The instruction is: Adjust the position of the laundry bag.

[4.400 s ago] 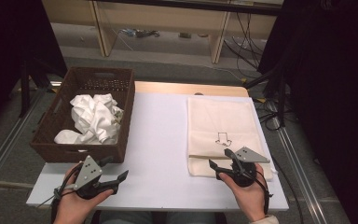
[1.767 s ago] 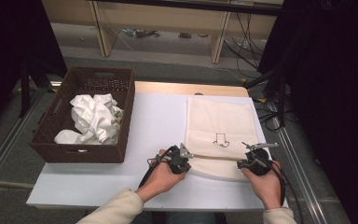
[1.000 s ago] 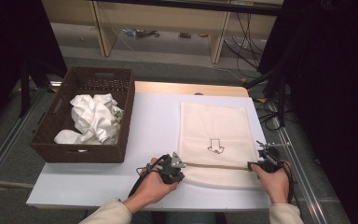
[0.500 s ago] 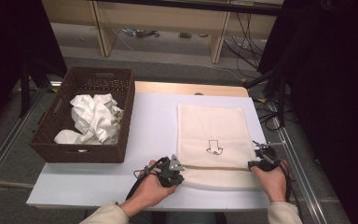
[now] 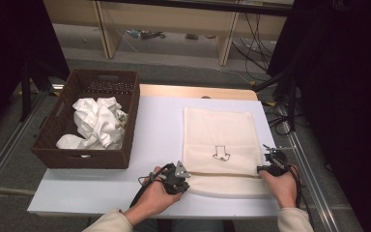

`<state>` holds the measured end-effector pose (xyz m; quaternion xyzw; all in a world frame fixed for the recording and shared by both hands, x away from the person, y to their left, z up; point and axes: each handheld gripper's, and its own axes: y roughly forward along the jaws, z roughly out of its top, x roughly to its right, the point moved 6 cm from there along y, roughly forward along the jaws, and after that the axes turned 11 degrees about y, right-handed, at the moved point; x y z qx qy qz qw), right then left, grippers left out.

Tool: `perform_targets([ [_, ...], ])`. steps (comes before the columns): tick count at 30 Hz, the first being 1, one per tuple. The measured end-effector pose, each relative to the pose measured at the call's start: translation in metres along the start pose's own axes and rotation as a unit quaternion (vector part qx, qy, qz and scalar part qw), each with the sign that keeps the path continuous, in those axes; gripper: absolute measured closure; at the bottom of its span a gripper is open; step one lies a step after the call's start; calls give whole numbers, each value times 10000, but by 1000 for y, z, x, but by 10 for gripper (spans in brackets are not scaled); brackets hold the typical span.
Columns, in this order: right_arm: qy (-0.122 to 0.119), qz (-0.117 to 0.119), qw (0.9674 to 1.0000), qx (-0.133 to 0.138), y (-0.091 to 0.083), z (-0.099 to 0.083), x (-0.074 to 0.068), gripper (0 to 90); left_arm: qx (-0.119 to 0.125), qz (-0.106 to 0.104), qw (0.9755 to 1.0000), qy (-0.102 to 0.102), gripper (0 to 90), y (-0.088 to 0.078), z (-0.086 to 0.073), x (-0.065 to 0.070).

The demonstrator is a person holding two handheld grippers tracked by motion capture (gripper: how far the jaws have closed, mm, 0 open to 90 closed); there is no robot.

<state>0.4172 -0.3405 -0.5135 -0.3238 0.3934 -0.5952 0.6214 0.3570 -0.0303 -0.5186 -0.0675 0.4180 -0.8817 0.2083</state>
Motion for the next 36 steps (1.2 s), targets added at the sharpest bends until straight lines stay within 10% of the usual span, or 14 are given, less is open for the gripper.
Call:
perform_targets([
  [18, -488, 545, 9972, -165, 6, 5, -54, 859, -152, 278, 9993, -188, 851, -38, -37, -23],
  [36, -1018, 478, 9933, -279, 13, 3, -98, 856, -156, 492, 9979, -387, 844, -67, -74, -31],
])
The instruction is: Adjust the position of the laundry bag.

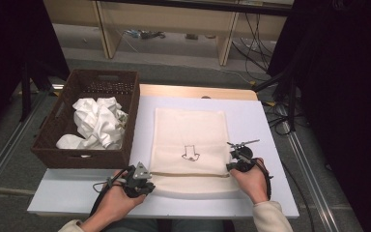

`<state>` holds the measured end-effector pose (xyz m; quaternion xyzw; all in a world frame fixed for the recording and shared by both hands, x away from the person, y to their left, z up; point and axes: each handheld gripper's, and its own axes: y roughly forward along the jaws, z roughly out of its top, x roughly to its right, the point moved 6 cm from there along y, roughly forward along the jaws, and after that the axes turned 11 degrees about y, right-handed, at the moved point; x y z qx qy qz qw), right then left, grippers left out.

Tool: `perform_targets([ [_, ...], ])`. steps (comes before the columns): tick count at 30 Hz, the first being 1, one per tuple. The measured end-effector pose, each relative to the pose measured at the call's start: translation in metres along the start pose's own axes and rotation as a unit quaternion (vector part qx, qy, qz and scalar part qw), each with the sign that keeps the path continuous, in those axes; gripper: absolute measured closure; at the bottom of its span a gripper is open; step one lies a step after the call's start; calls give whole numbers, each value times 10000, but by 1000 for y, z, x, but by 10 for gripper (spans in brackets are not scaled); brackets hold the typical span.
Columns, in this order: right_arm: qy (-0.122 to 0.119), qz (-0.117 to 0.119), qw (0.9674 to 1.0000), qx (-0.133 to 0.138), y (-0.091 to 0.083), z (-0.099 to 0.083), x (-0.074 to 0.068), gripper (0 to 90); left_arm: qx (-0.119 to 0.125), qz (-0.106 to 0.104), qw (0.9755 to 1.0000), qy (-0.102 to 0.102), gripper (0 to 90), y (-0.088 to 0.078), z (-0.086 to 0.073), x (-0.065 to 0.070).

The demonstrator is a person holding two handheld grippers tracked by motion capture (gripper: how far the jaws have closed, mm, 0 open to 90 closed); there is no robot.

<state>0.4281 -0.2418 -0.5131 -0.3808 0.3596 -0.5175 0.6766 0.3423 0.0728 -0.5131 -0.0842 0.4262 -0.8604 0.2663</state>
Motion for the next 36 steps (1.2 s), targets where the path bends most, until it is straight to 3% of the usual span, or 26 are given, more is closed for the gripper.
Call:
perform_targets([
  [6, -71, 143, 9999, -62, 2, -1, -10, 842, 68, 81, 9998, -176, 836, -4, -8, -2],
  [7, -173, 133, 9997, -56, 2, -1, -10, 834, 73, 113, 9998, -152, 833, -5, -8, -3],
  [8, -99, 89, 9999, -57, 1, -1, -11, 817, 109, 102, 9999, -9, 826, -7, -9, -4],
  [9, -99, 89, 9999, -57, 1, -1, -11, 817, 109, 102, 9999, -9, 807, -7, -9, -4],
  [10, -83, 143, 9999, 50, -3, -1, -9, 731, 209, 73, 9998, -24, 764, -7, -10, -3],
  [11, -200, 168, 9996, 117, -5, -1, -7, 684, 335, 54, 9994, 103, 706, -9, -10, -1],
  [12, -142, 159, 9996, 161, -7, -1, -6, 622, 464, 67, 9987, 179, 616, -10, -11, -2],
  [13, -142, 159, 9996, 161, -7, -1, -6, 622, 464, 67, 9987, 179, 513, -10, -11, -2],
  [14, -78, 278, 9991, 310, -17, -1, -4, 499, 776, 168, 9968, 125, 438, -16, -12, -3],
  [15, -78, 278, 9991, 310, -17, -1, -4, 499, 776, 168, 9968, 125, 400, -16, -12, -3],
  [16, 146, 233, 9989, 382, -23, 0, -2, 431, 891, 194, 9958, 93, 346, -20, -12, -3],
  [17, 112, 213, 9989, 406, -26, 2, 0, 413, 1118, 293, 9933, 56, 319, -26, -14, -2],
  [18, 194, 257, 9987, 394, -30, 3, 0, 398, 1101, 343, 9933, 84, 298, -30, -15, -3],
  [19, 140, 343, 9983, 456, -31, 4, 1, 385, 1290, 341, 9911, -12, 285, -32, -15, -2],
  [20, 286, 350, 9981, 410, -33, 5, 0, 375, 1348, 365, 9902, 10, 280, -33, -15, -3],
  [22, 353, 350, 9976, 478, -32, 6, -1, 376, 1333, 357, 9904, 3, 282, -35, -16, -4],
  [23, 204, 340, 9982, 451, -32, 7, 1, 378, 1333, 357, 9904, 3, 286, -35, -16, -4],
  [25, 223, 345, 9984, 389, -32, 6, -1, 380, 1303, 431, 9905, 34, 294, -34, -17, -6],
  [27, 238, 415, 9981, 378, -31, 7, -3, 381, 1348, 366, 9901, 130, 309, -34, -16, -6],
  [28, 283, 406, 9984, 289, -32, 7, -6, 381, 1363, 451, 9896, -31, 313, -32, -16, -6],
  [29, 283, 406, 9984, 289, -32, 7, -6, 381, 1363, 451, 9896, -31, 313, -32, -16, -6],
  [30, 436, 391, 9979, 280, -32, 8, -8, 381, 1364, 401, 9898, 13, 313, -31, -16, -7],
  [31, 436, 391, 9979, 280, -32, 8, -8, 381, 1364, 401, 9898, 13, 313, -31, -16, -7],
  [32, 261, 437, 9984, 252, -32, 10, -5, 382, 1365, 332, 9901, -32, 313, -29, -16, -7],
  [34, 261, 326, 9989, 231, -32, 9, -2, 385, 1334, 374, 9904, 7, 313, -28, -17, -8],
  [36, 339, 422, 9981, 296, -31, 10, -2, 389, 1339, 311, 9905, -61, 314, -27, -16, -7],
])
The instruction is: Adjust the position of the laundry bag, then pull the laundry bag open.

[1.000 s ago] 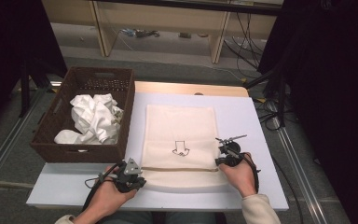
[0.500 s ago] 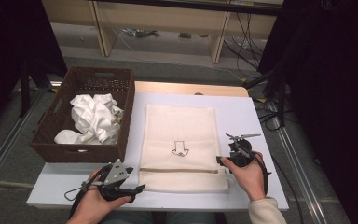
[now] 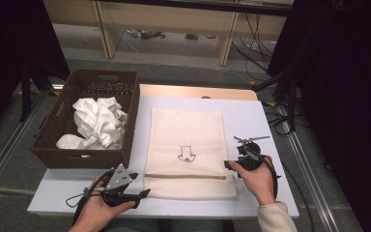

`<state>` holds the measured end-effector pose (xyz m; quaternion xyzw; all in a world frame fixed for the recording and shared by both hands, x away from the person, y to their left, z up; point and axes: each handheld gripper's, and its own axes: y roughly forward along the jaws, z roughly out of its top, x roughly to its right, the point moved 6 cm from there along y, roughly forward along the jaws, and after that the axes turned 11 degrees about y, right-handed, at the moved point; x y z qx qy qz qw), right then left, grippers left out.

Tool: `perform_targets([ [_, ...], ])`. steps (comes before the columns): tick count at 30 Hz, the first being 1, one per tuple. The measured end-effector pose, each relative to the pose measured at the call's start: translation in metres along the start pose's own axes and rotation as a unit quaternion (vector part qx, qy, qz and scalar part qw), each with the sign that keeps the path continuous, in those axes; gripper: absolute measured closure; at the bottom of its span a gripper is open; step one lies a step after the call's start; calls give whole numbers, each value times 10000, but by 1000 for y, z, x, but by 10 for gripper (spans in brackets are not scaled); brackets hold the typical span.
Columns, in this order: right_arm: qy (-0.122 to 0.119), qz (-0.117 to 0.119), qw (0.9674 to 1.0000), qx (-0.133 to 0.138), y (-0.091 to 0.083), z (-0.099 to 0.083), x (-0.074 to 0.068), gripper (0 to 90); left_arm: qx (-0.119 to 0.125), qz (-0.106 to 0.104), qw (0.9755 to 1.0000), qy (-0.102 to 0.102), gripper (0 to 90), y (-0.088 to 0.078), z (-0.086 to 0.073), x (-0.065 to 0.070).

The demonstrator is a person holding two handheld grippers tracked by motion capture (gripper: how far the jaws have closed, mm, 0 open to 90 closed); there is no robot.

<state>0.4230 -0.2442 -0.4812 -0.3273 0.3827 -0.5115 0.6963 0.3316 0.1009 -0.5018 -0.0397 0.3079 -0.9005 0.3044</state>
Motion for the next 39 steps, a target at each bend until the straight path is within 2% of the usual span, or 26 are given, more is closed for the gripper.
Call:
perform_targets([
  [1, 0, 0, 10000, 0, 0, 0, 0, 389, 0, 0, 10000, 0, 313, 0, 0, 0],
  [2, -10, -26, 10000, -19, 1, 0, 2, 393, 47, 40, 9999, -133, 314, 1, 0, 1],
  [5, 52, -8, 10000, -31, 0, 0, 1, 393, 15, 24, 9999, -101, 313, 0, 0, 1],
  [6, 108, -36, 9999, -65, -1, -1, 0, 393, 135, 65, 9998, -158, 313, 1, 1, 1],
  [7, 14, 8, 9999, -103, -2, -2, 0, 393, -14, 67, 10000, 10, 313, -1, 0, -1],
  [8, -115, -30, 9999, -21, -3, 0, 2, 396, -1, 56, 10000, 18, 313, -1, 1, 0],
  [9, -40, -41, 9999, -95, -4, -2, 1, 400, -1, 66, 10000, 18, 313, -1, 1, 0],
  [10, 172, -66, 9995, -241, -5, -4, -2, 403, 97, 66, 9999, -11, 313, 0, 3, 1],
  [11, 388, -111, 9986, -349, -6, -7, -6, 408, 4, 64, 10000, -2, 313, -1, 2, 1],
  [12, 135, -73, 9994, -319, -6, -7, -3, 413, 11, 57, 10000, 2, 313, -1, 2, 1],
  [13, 97, -59, 9995, -301, -6, -8, -2, 421, 17, 54, 10000, -8, 313, -1, 2, 2],
  [14, 204, -74, 9989, -418, -7, -9, -4, 431, 53, 52, 10000, 5, 313, 0, 3, 2],
  [15, 162, -63, 9986, -497, -8, -11, -3, 441, 20, 51, 9999, 104, 313, -1, 2, 1],
  [16, 298, -124, 9979, -557, -7, -12, -5, 459, 31, 57, 10000, -30, 313, -1, 2, 2],
  [17, 82, -232, 9984, -514, -5, -12, 0, 488, 84, 67, 9999, -94, 313, 0, 3, 3],
  [22, 18, -236, 9962, -842, -4, -18, 0, 560, 163, 45, 9997, -161, 308, 0, 5, 3],
  [23, -214, -240, 9961, -819, -3, -19, 1, 570, 135, 32, 9999, -92, 309, 0, 4, 2],
  [24, -303, -254, 9966, -729, -2, -18, 1, 616, 127, 30, 9999, -83, 311, 0, 4, 2],
  [25, -412, -15, 9972, -629, -2, -17, -4, 613, 76, 65, 9999, -81, 312, 0, 4, 2],
  [27, -465, -63, 9970, -617, -3, -17, -5, 631, 161, 59, 9997, -187, 313, 2, 4, 3],
  [29, -630, -170, 9966, -499, -4, -16, -3, 656, 211, 75, 9996, -155, 314, 2, 5, 3],
  [31, -524, -147, 9974, -468, -6, -16, -1, 674, 143, 91, 9998, -124, 314, 1, 4, 2],
  [33, 41, -201, 9972, -723, -8, -21, -1, 682, 147, 83, 9998, -128, 314, 1, 4, 2],
  [35, 99, -238, 9974, -675, -8, -20, 1, 670, 152, 57, 9998, -123, 314, 1, 4, 3],
  [37, -104, -111, 9972, -726, -9, -21, 2, 683, 122, 54, 9999, -78, 314, 1, 4, 2],
  [39, 6, -66, 9975, -710, -7, -21, -1, 711, 130, 50, 9999, -13, 314, 1, 4, 2],
])
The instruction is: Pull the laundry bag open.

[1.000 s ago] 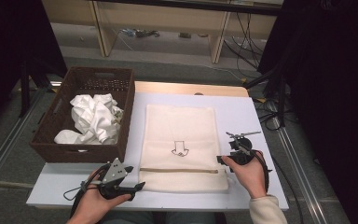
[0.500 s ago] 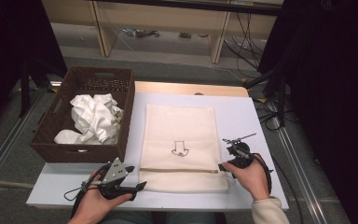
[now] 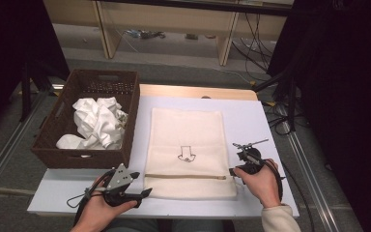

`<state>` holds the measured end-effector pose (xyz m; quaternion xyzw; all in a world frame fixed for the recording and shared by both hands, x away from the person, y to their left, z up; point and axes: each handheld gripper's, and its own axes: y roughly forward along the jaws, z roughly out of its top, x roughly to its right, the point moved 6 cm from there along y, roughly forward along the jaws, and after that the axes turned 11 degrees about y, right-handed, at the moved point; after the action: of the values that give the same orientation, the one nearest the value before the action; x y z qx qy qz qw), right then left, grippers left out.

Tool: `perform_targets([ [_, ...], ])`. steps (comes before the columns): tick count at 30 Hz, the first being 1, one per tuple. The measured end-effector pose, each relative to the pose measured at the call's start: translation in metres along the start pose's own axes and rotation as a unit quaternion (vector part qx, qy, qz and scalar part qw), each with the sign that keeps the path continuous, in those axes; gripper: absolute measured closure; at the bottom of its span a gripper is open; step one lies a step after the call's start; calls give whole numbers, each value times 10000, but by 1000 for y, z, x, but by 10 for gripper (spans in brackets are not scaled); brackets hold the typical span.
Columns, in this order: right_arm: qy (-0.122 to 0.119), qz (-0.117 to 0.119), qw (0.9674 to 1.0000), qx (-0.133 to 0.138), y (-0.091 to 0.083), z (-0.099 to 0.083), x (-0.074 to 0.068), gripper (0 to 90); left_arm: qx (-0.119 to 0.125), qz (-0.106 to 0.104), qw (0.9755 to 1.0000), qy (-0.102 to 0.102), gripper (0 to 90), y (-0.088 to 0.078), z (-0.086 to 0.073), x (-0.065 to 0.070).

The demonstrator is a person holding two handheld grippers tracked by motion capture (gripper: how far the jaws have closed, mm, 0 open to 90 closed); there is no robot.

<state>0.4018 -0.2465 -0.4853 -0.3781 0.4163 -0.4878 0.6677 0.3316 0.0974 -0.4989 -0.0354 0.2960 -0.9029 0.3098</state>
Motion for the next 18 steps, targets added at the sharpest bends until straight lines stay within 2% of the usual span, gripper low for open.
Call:
perform_targets([
  [2, 203, 112, 9996, -152, 2, -1, -3, 710, -41, -15, 10000, -23, 313, 0, 0, 0],
  [3, 438, 205, 9985, -269, 2, -2, -6, 712, -41, -14, 10000, -28, 313, 0, 0, 0],
  [5, 605, 231, 9971, -396, 1, -4, -4, 715, -36, -10, 10000, -14, 313, -1, 0, 0],
  [7, 433, 218, 9986, -211, 2, -1, -1, 696, -36, -11, 10000, -22, 314, -1, 0, 0],
  [10, 520, 292, 9979, -249, 2, -1, -4, 699, 13, 8, 10000, -68, 315, 1, 1, 2],
  [11, 440, 100, 9981, -424, 3, -2, 0, 644, 52, 9, 9999, -95, 316, 1, 1, 2],
  [12, 464, -20, 9983, -359, 4, -1, 3, 598, 54, 9, 9999, -91, 315, 1, 1, 2],
  [13, 464, -20, 9983, -359, 4, -1, 3, 598, 54, -1, 9999, -96, 315, 1, 2, 2],
  [14, 659, -45, 9974, -273, 4, 0, 1, 557, 55, -1, 9999, -85, 316, 1, 2, 2],
  [15, 809, -76, 9959, -393, 3, -1, 1, 541, 55, 0, 10000, -77, 316, 1, 2, 2],
  [16, 809, -76, 9959, -393, 3, -1, 1, 541, 33, -1, 10000, -69, 316, 1, 1, 2],
  [17, 640, -74, 9974, -309, 5, 0, 4, 542, 17, 0, 10000, -57, 316, 1, 1, 1],
  [18, 643, -85, 9972, -359, 5, 0, 4, 550, 18, 0, 10000, -56, 316, 1, 1, 1],
])
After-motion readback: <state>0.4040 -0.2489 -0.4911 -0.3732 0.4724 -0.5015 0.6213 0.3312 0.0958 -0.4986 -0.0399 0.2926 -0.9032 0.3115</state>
